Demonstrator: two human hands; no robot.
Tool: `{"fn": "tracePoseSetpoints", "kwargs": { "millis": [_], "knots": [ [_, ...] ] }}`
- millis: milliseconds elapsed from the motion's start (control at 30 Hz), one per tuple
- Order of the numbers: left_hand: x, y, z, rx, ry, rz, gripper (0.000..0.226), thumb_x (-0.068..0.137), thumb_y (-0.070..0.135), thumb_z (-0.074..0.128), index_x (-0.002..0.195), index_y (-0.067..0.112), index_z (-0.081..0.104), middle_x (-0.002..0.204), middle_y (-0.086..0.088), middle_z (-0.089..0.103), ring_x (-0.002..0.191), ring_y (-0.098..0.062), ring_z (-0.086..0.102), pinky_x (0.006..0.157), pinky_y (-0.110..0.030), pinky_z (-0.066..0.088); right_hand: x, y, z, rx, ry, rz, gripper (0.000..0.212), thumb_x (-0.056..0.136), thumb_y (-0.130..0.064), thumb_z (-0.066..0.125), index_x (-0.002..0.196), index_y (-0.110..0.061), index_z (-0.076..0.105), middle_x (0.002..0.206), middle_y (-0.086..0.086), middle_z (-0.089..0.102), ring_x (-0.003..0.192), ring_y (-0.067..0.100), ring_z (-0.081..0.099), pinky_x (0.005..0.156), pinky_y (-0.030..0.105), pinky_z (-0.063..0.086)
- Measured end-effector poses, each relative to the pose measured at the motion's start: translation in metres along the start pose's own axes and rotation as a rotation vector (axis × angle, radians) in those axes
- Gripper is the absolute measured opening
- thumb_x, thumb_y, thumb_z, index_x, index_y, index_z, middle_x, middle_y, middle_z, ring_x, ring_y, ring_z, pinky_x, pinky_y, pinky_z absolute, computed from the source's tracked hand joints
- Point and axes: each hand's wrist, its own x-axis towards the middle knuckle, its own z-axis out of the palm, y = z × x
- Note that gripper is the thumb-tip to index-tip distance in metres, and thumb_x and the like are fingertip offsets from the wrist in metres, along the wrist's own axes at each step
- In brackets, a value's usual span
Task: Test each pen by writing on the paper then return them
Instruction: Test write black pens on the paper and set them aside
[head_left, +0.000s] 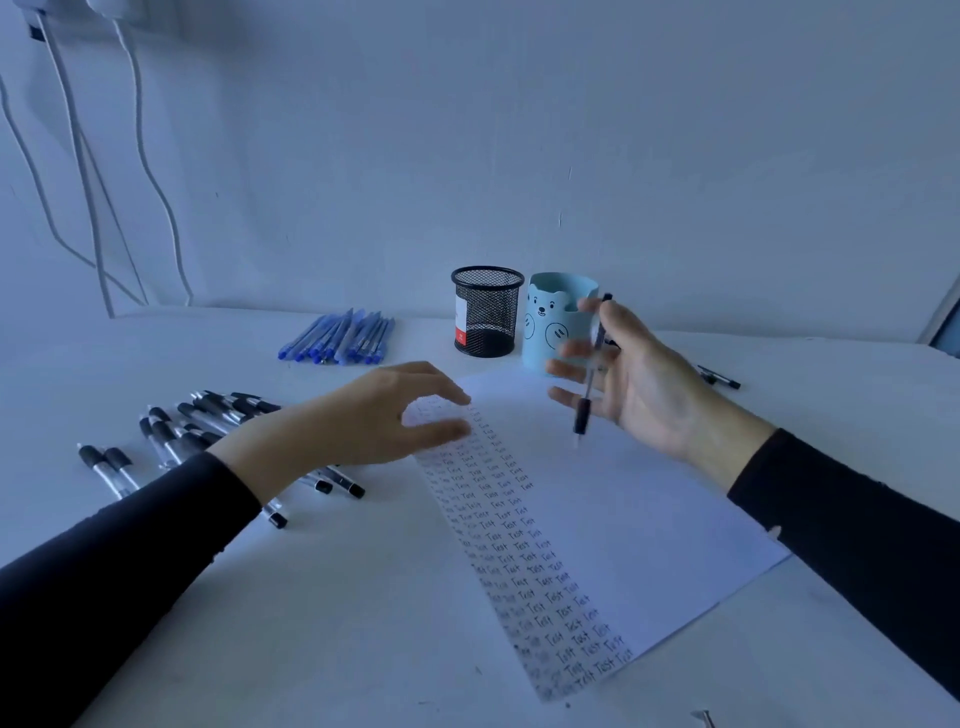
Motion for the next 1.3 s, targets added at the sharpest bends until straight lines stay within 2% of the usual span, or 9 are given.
{"fn": "tracePoseSetpoints", "kwargs": {
  "millis": [100, 267, 500, 567, 733, 833, 1000, 1133, 1300],
  "knots": [
    [-0.002, -0.001, 0.003, 0.017, -0.126, -0.077, 0.067, 0.076, 0.072, 0.054, 0.135, 0.041, 0.049, 0.14, 0.023, 0.044, 0.118, 0.008, 0.041, 0.096, -0.009, 0.027, -0.004, -0.008, 0.0, 0.069, -0.049, 0.162, 0.043, 0.094, -0.063, 0.041, 0.117, -0.035, 0.064, 0.06, -0.004, 0.029, 0.047, 0.012, 0.024, 0.045, 0.022, 0.026],
    [-0.004, -0.003, 0.003, 0.036, -0.208, -0.136, 0.073, 0.073, 0.076, 0.055, 0.138, 0.044, 0.044, 0.148, 0.02, 0.035, 0.124, 0.006, 0.031, 0.106, -0.019, 0.019, -0.01, -0.012, 0.002, 0.144, -0.063, 0.255, 0.059, 0.084, -0.063, 0.04, 0.107, -0.016, 0.068, 0.042, -0.009, 0.012, 0.042, 0.012, 0.003, 0.043, 0.022, 0.006],
    [-0.004, -0.002, 0.002, 0.018, -0.229, -0.156, 0.077, 0.069, 0.078, 0.053, 0.138, 0.045, 0.042, 0.149, 0.02, 0.033, 0.127, 0.004, 0.03, 0.108, -0.021, 0.019, -0.013, -0.011, 0.011, 0.036, -0.063, 0.162, 0.051, 0.077, -0.067, 0.053, 0.095, -0.02, 0.064, 0.051, -0.009, 0.028, 0.032, 0.004, 0.014, 0.035, 0.018, 0.009],
    [-0.004, -0.003, 0.002, 0.013, -0.23, -0.159, 0.077, 0.069, 0.079, 0.053, 0.138, 0.046, 0.042, 0.148, 0.021, 0.033, 0.126, 0.004, 0.03, 0.107, -0.021, 0.02, -0.012, -0.007, 0.013, 0.01, -0.085, 0.118, 0.032, 0.092, -0.048, 0.052, 0.103, -0.02, 0.062, 0.052, -0.01, 0.035, 0.032, 0.002, 0.017, 0.035, 0.016, 0.012],
    [-0.003, -0.006, 0.003, 0.017, -0.238, -0.157, 0.08, 0.067, 0.085, 0.05, 0.137, 0.048, 0.041, 0.148, 0.022, 0.033, 0.13, 0.002, 0.032, 0.108, -0.022, 0.022, -0.014, 0.0, 0.01, -0.04, -0.24, 0.281, 0.048, 0.102, -0.039, 0.027, 0.119, -0.008, 0.061, 0.072, 0.016, 0.071, 0.058, 0.025, 0.067, 0.053, 0.028, 0.055],
    [-0.003, -0.005, 0.003, 0.03, -0.247, -0.159, 0.078, 0.068, 0.082, 0.05, 0.138, 0.048, 0.04, 0.148, 0.021, 0.033, 0.128, 0.002, 0.032, 0.107, -0.023, 0.022, -0.018, 0.007, 0.013, -0.347, -0.266, 0.317, 0.067, 0.101, -0.054, 0.019, 0.117, -0.008, 0.065, 0.063, 0.017, 0.066, 0.048, 0.023, 0.059, 0.045, 0.025, 0.046],
    [-0.004, -0.005, 0.003, 0.033, -0.221, -0.161, 0.076, 0.069, 0.081, 0.052, 0.136, 0.048, 0.042, 0.146, 0.023, 0.035, 0.131, 0.002, 0.032, 0.107, -0.021, 0.021, -0.022, 0.013, 0.019, -0.382, -0.359, 0.221, 0.057, 0.092, -0.052, 0.046, 0.114, -0.002, 0.065, 0.099, 0.02, 0.071, 0.078, 0.023, 0.068, 0.063, 0.028, 0.056],
    [-0.004, -0.005, 0.003, 0.017, -0.228, -0.163, 0.077, 0.068, 0.082, 0.052, 0.136, 0.048, 0.043, 0.147, 0.022, 0.035, 0.132, 0.0, 0.032, 0.11, -0.025, 0.023, -0.025, 0.023, 0.021, -0.653, -0.21, 0.043, 0.031, 0.07, -0.042, 0.076, 0.075, -0.015, 0.061, 0.061, 0.001, 0.062, 0.053, 0.013, 0.052, 0.048, 0.02, 0.041],
    [-0.004, -0.006, 0.003, 0.024, -0.222, -0.156, 0.077, 0.068, 0.082, 0.051, 0.137, 0.047, 0.043, 0.147, 0.021, 0.036, 0.134, 0.0, 0.032, 0.114, -0.028, 0.023, -0.033, 0.03, 0.028, -0.803, -0.211, -0.035, 0.03, 0.083, -0.036, 0.075, 0.065, -0.015, 0.064, 0.06, 0.005, 0.068, 0.048, 0.009, 0.054, 0.047, 0.018, 0.04]
  ]
}}
